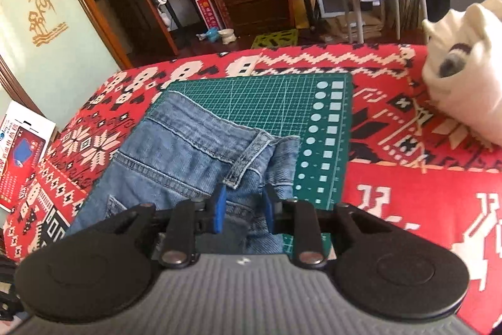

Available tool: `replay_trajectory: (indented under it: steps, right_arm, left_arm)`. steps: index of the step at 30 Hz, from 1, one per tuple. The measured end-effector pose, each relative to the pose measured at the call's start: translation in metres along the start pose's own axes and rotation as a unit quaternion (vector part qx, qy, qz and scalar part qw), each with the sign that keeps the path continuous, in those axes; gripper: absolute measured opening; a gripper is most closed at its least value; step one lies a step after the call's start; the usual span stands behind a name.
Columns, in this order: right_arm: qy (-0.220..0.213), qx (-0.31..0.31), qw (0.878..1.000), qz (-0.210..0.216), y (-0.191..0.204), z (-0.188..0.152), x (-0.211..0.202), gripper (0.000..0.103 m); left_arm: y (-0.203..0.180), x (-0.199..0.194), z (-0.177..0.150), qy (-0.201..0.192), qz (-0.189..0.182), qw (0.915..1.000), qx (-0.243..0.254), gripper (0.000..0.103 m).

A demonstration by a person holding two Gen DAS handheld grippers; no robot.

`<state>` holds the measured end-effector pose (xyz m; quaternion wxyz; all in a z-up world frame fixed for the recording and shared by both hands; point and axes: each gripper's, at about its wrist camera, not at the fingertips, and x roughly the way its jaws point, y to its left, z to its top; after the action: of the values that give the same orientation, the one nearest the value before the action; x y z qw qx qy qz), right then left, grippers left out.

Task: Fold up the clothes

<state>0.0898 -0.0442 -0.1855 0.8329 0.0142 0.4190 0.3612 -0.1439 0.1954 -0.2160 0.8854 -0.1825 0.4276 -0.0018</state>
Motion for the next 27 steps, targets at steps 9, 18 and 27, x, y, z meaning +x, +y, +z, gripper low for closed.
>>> replay_trajectory:
  steps: [9, 18, 27]
  right_arm:
    - [-0.044, -0.057, 0.997, -0.041, 0.020, 0.012, -0.024, 0.002]
    - [-0.043, -0.006, 0.998, -0.053, 0.002, 0.002, -0.022, 0.000]
    - [-0.021, -0.024, 0.994, -0.103, -0.013, -0.005, -0.012, 0.000]
  left_arm:
    - [0.002, 0.003, 0.003, 0.012, -0.005, 0.9999, -0.001, 0.013]
    - [0.002, -0.006, 0.009, 0.008, -0.020, 0.9996, -0.020, 0.013]
    - [0.002, 0.008, 0.011, 0.022, -0.025, 0.9994, -0.005, 0.016]
